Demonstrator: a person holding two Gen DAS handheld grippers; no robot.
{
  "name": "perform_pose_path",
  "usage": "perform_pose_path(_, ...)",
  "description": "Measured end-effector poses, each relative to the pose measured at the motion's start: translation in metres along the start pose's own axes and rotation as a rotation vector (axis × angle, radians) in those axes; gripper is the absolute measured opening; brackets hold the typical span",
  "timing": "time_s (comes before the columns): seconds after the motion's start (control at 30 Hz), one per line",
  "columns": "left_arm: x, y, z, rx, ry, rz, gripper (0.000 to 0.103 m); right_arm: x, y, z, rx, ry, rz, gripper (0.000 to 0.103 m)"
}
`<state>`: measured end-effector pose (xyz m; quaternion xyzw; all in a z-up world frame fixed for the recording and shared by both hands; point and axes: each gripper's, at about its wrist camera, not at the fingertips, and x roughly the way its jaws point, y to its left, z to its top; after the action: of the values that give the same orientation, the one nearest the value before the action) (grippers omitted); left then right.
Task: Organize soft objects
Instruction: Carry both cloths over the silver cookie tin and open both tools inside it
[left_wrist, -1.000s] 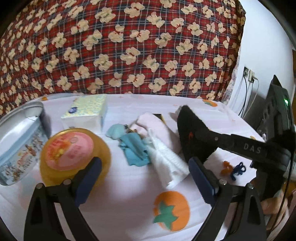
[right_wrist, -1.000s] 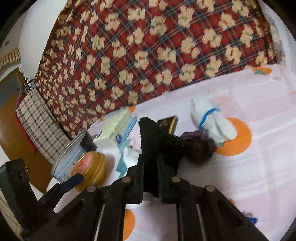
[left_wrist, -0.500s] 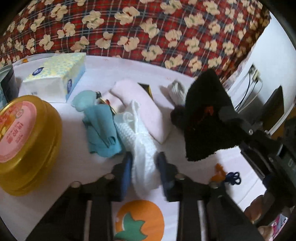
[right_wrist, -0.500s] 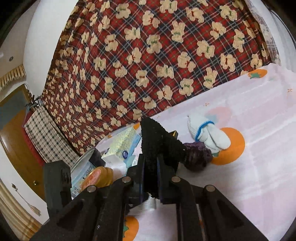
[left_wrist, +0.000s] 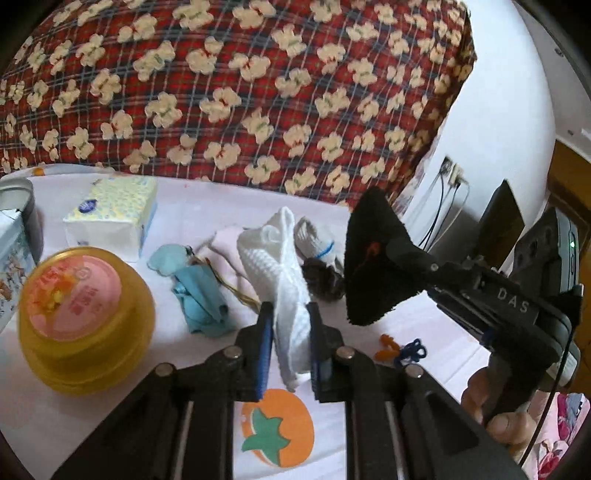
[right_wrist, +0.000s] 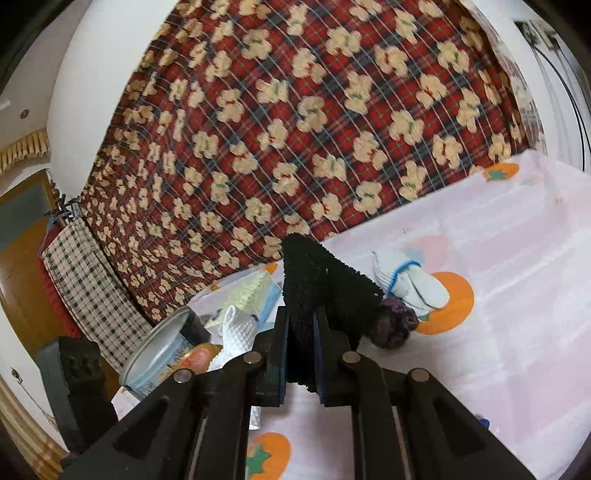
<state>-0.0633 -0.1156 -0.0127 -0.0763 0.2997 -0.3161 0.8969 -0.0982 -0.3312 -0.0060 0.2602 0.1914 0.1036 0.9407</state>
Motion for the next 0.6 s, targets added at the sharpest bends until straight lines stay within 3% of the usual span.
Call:
perform_pose_path(0.3,-0.059,0.046,0.029,-0.015,-0.154,0.113,0.015,-0.004,0.078,0.007,-0.124,-0.022,0.065,0.013)
perform_pose_path(0.6,-0.115,0.133,0.042,-0.105,-0.271,0.292,0.015,0.050,0.173,-0.007,-0.234,0.029,0.182,0.013)
